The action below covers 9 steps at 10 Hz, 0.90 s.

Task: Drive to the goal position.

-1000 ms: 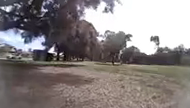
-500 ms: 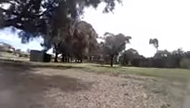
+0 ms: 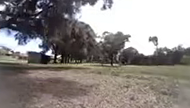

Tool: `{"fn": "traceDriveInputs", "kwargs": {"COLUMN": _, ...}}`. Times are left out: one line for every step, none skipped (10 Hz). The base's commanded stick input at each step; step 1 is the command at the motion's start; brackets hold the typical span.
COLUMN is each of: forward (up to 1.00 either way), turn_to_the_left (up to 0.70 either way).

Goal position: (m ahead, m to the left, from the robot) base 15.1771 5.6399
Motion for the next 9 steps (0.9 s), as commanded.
{"fn": "traceDriveInputs", "kwargs": {"forward": 0.7, "turn_to_the_left": 0.0}}
{"fn": "traceDriveInputs", "kwargs": {"forward": 0.7, "turn_to_the_left": 0.0}}
{"fn": "traceDriveInputs", "kwargs": {"forward": 0.7, "turn_to_the_left": 0.0}}
{"fn": "traceDriveInputs", "kwargs": {"forward": 0.7, "turn_to_the_left": 0.0}}
{"fn": "traceDriveInputs", "kwargs": {"forward": 0.7, "turn_to_the_left": 0.0}}
{"fn": "traceDriveInputs", "kwargs": {"forward": 0.7, "turn_to_the_left": 0.0}}
{"fn": "traceDriveInputs", "kwargs": {"forward": 0.7, "turn_to_the_left": 0.0}}
{"fn": "traceDriveInputs", "kwargs": {"forward": 0.7, "turn_to_the_left": 0.0}}
{"fn": "traceDriveInputs", "kwargs": {"forward": 0.7, "turn_to_the_left": 0.0}}
